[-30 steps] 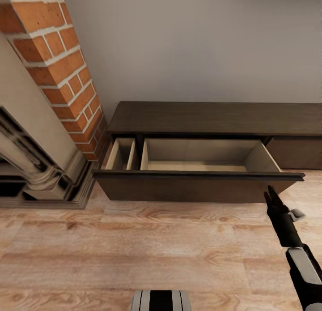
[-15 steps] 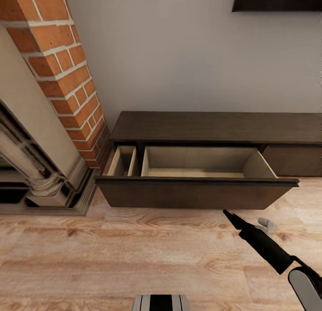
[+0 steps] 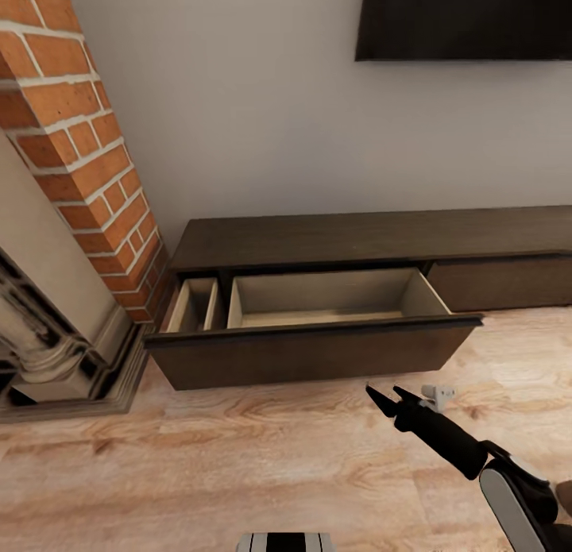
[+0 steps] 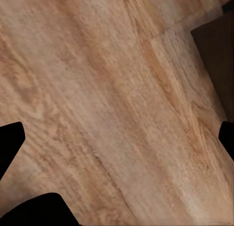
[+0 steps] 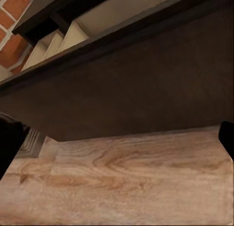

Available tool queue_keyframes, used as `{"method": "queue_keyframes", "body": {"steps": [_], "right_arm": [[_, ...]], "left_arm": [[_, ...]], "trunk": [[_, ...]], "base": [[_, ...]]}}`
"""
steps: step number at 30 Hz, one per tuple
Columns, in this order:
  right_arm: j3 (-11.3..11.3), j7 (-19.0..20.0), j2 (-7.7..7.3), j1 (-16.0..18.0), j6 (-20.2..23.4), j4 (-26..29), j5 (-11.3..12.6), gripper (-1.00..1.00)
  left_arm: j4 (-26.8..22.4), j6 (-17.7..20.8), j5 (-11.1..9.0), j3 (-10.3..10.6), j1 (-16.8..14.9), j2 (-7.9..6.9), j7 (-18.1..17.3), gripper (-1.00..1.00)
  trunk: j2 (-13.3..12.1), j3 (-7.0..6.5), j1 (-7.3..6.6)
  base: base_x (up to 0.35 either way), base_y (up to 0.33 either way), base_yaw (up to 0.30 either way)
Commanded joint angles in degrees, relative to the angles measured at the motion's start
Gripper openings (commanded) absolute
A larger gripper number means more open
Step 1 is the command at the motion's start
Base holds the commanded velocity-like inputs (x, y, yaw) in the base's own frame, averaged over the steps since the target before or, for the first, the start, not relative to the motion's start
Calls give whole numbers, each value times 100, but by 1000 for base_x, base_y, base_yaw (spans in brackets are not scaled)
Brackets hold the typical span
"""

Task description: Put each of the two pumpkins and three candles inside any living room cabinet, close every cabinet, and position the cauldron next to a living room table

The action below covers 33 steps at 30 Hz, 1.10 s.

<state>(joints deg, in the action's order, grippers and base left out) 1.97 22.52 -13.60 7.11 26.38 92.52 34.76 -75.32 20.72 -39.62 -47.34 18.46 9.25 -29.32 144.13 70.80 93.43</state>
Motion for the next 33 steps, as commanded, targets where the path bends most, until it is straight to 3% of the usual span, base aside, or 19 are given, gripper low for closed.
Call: {"method": "queue_keyframes", "body": {"steps": [1,4,10,11,14,15,16,22,23,27,28,29,31,32,33], "right_arm": [[-55,-14,7,9,49,2,-80,100],[-303,-229,19,21,56,2,-401,100],[-633,-682,28,38,63,3,-532,100],[-811,-1193,126,155,284,3,-553,100],[-1043,-1774,200,242,541,3,-564,100],[-1187,-2093,229,282,647,3,-568,100],[-1427,-2524,260,340,792,3,-574,100],[-1496,-2667,249,367,867,3,-630,100],[-1507,-2688,246,399,891,3,-804,100],[-1512,-2697,258,413,904,3,-948,100],[-1513,-2703,268,423,914,3,-1011,100],[-1511,-2712,253,521,1087,3,-1066,100],[-1509,-2715,249,569,1243,3,-1075,100],[-1505,-2784,261,656,1406,3,-1130,100],[-1503,-2826,265,667,1413,3,-1170,100]], "left_arm": [[-31,43,-52,43,0,2,51,100],[-110,14,-54,266,0,0,287,100],[-197,0,-54,569,-30,-28,623,100],[-336,10,-43,867,-55,-72,1012,100],[-436,8,44,1208,-74,-98,1458,100],[-520,6,95,1423,-82,-111,1707,100],[-655,4,166,1767,-93,-134,2066,100],[-695,3,192,1982,-179,-177,2180,100],[-705,19,246,2143,-261,-263,2266,100],[-710,65,408,2284,-388,-320,2358,100],[-711,86,536,2374,-465,-336,2416,100],[-808,102,662,2598,-551,-355,2475,100],[-856,109,696,2658,-574,-358,2491,100],[-899,301,1313,2921,-738,-334,2610,100],[-900,352,1370,2972,-784,-329,2690,100]], "trunk": [[0,-22,-3],[-4,-92,-11],[-12,-227,-26],[-13,-249,-29],[-17,-316,-37],[-19,-338,-39],[-20,-360,-42],[-28,-493,-57],[-29,-515,-60],[-35,-604,-70],[-36,-626,-73],[-37,-648,-75],[-40,-693,-80],[-41,-715,-83],[-43,-737,-86]], "base": [[0,0,-268],[0,0,-270],[0,0,-275],[0,0,-276],[0,0,-276],[0,0,-276],[0,0,-277],[0,0,-277],[0,0,-276],[0,0,-276],[0,0,-276],[0,0,-262],[0,0,-260],[0,0,-256],[0,0,-256]]}}
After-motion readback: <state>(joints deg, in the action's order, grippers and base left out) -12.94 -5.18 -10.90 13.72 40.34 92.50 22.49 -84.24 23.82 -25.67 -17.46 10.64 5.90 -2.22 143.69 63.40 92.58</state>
